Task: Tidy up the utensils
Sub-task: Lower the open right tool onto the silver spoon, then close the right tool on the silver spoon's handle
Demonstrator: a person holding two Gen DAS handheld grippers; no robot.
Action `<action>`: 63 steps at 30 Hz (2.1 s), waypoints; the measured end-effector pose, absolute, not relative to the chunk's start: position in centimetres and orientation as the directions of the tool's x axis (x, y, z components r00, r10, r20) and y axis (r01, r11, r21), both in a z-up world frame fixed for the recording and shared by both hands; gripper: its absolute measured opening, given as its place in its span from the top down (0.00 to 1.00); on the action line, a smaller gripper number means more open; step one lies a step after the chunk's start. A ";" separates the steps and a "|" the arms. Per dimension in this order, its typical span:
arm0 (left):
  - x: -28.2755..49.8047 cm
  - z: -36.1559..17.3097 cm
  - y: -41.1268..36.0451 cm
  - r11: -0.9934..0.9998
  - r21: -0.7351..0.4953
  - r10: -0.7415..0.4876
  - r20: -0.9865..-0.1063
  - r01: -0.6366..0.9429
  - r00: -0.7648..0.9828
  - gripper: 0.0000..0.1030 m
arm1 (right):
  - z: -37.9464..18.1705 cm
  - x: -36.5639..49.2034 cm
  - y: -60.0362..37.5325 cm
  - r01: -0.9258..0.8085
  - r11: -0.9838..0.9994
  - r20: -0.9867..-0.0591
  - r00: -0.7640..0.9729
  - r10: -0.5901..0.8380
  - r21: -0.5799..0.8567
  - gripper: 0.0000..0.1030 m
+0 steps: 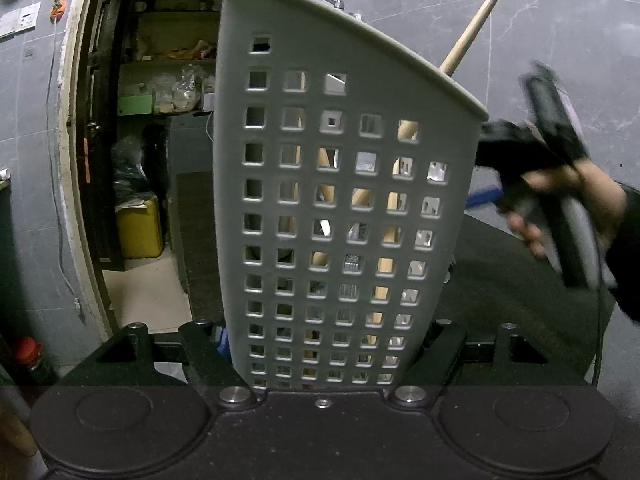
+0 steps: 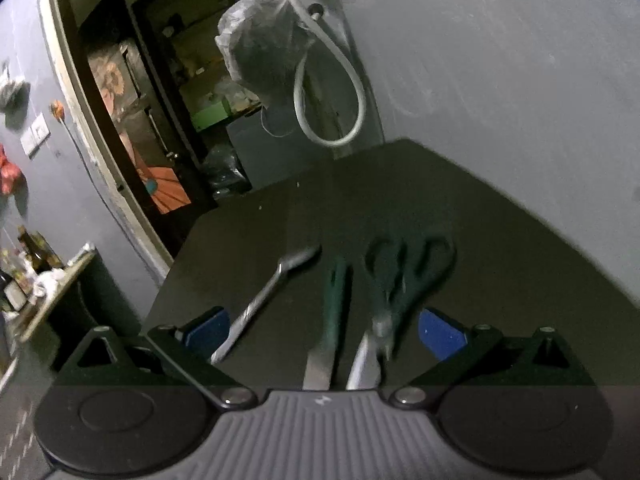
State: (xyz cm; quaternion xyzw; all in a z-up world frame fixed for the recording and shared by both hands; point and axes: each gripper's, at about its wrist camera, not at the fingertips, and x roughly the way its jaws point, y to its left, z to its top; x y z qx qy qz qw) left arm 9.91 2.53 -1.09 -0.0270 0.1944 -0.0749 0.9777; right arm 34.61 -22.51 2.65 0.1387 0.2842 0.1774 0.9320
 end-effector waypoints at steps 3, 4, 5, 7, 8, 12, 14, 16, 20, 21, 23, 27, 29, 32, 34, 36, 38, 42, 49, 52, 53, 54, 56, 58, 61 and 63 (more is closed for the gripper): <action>10.0 -1.0 2.3 0.988 -0.071 -0.152 -0.381 0.135 0.912 0.25 | 3.9 37.7 -20.5 -0.280 0.916 -0.531 0.749 0.396 0.288 0.00; 10.1 -1.0 2.2 0.989 -0.067 -0.150 -0.383 0.134 0.912 0.25 | 4.2 38.7 -19.7 -0.274 0.921 -0.537 0.751 0.384 0.276 0.00; 10.1 -1.0 2.0 0.989 -0.060 -0.145 -0.385 0.132 0.912 0.25 | 4.4 39.5 -19.0 -0.271 0.924 -0.546 0.748 0.378 0.268 0.00; 10.1 -0.9 1.7 0.990 -0.052 -0.139 -0.387 0.130 0.912 0.26 | 4.5 41.4 -17.3 -0.308 0.919 -0.589 0.705 0.395 0.248 0.00; 10.1 -0.9 1.6 0.990 -0.050 -0.138 -0.387 0.128 0.912 0.26 | 4.4 42.2 -16.6 -0.311 0.916 -0.602 0.691 0.401 0.253 0.00; 10.1 -0.8 1.4 0.990 -0.055 -0.141 -0.386 0.130 0.912 0.26 | 3.3 44.6 -13.8 -0.316 0.915 -0.662 0.633 0.401 0.252 0.00; 10.1 -0.8 1.5 0.990 -0.055 -0.142 -0.387 0.131 0.911 0.26 | 2.8 45.7 -13.0 -0.299 0.927 -0.693 0.620 0.369 0.225 0.01; 10.1 -0.8 1.5 0.990 -0.051 -0.140 -0.388 0.131 0.911 0.26 | 2.3 46.3 -12.6 -0.284 0.934 -0.705 0.617 0.351 0.217 0.03; 10.1 -0.8 1.6 0.990 -0.054 -0.141 -0.388 0.130 0.911 0.26 | 2.0 47.1 -12.3 -0.265 0.940 -0.701 0.628 0.338 0.216 0.08; 10.1 -0.8 1.6 0.990 -0.055 -0.141 -0.388 0.130 0.911 0.26 | 1.8 47.3 -12.2 -0.261 0.941 -0.704 0.626 0.334 0.215 0.10; 10.1 -0.8 1.7 0.990 -0.055 -0.142 -0.387 0.131 0.911 0.26 | 1.4 47.6 -12.0 -0.251 0.943 -0.714 0.616 0.331 0.221 0.16; 10.1 -0.8 1.7 0.990 -0.052 -0.139 -0.388 0.130 0.911 0.26 | 1.2 47.7 -11.7 -0.254 0.948 -0.711 0.630 0.313 0.193 0.25; 10.1 -0.8 1.7 0.990 -0.053 -0.140 -0.388 0.129 0.911 0.26 | 1.3 47.5 -11.7 -0.254 0.951 -0.708 0.639 0.302 0.177 0.39; 10.1 -0.8 1.6 0.990 -0.056 -0.142 -0.388 0.130 0.911 0.26 | 1.4 47.4 -11.6 -0.260 0.953 -0.706 0.646 0.291 0.156 0.55; 10.1 -0.8 1.6 0.990 -0.057 -0.142 -0.387 0.130 0.911 0.26 | 1.4 47.3 -11.6 -0.266 0.952 -0.706 0.646 0.291 0.149 0.57; 10.1 -0.8 1.7 0.990 -0.059 -0.143 -0.387 0.130 0.911 0.26 | 1.4 47.1 -11.9 -0.268 0.951 -0.705 0.644 0.298 0.157 0.58; 10.1 -0.8 1.8 0.990 -0.061 -0.144 -0.387 0.130 0.911 0.26 | 1.5 47.0 -12.0 -0.275 0.949 -0.703 0.644 0.302 0.156 0.59; 10.1 -0.8 1.8 0.990 -0.060 -0.143 -0.387 0.130 0.911 0.26 | 1.6 47.0 -12.0 -0.280 0.947 -0.702 0.642 0.307 0.159 0.60; 10.2 -0.9 1.8 0.990 -0.055 -0.141 -0.389 0.129 0.911 0.26 | 1.8 47.0 -12.4 -0.285 0.941 -0.702 0.632 0.328 0.183 0.64; 10.2 -0.8 1.7 0.990 -0.054 -0.139 -0.389 0.129 0.911 0.26 | 1.8 46.9 -12.4 -0.282 0.939 -0.697 0.633 0.337 0.198 0.67; 10.2 -0.8 1.7 0.990 -0.055 -0.140 -0.389 0.129 0.911 0.26 | 1.8 46.9 -12.5 -0.283 0.937 -0.695 0.632 0.343 0.204 0.70; 10.2 -0.9 1.7 0.990 -0.056 -0.141 -0.389 0.129 0.911 0.26 | 1.7 46.8 -12.5 -0.285 0.936 -0.692 0.633 0.346 0.207 0.71; 10.2 -0.8 1.7 0.990 -0.054 -0.140 -0.389 0.129 0.910 0.26 | 1.7 46.7 -12.6 -0.290 0.934 -0.687 0.635 0.352 0.211 0.80; 10.2 -0.8 1.7 0.990 -0.054 -0.140 -0.389 0.129 0.911 0.26 | 1.5 46.7 -12.5 -0.295 0.934 -0.696 0.627 0.350 0.204 0.91; 10.2 -0.8 1.7 0.990 -0.057 -0.141 -0.389 0.129 0.911 0.26 | 1.4 46.5 -12.2 -0.300 0.937 -0.697 0.633 0.336 0.179 0.92; 10.2 -0.8 1.7 0.990 -0.056 -0.140 -0.389 0.129 0.911 0.26 | 1.4 46.5 -12.2 -0.296 0.937 -0.698 0.633 0.336 0.183 0.93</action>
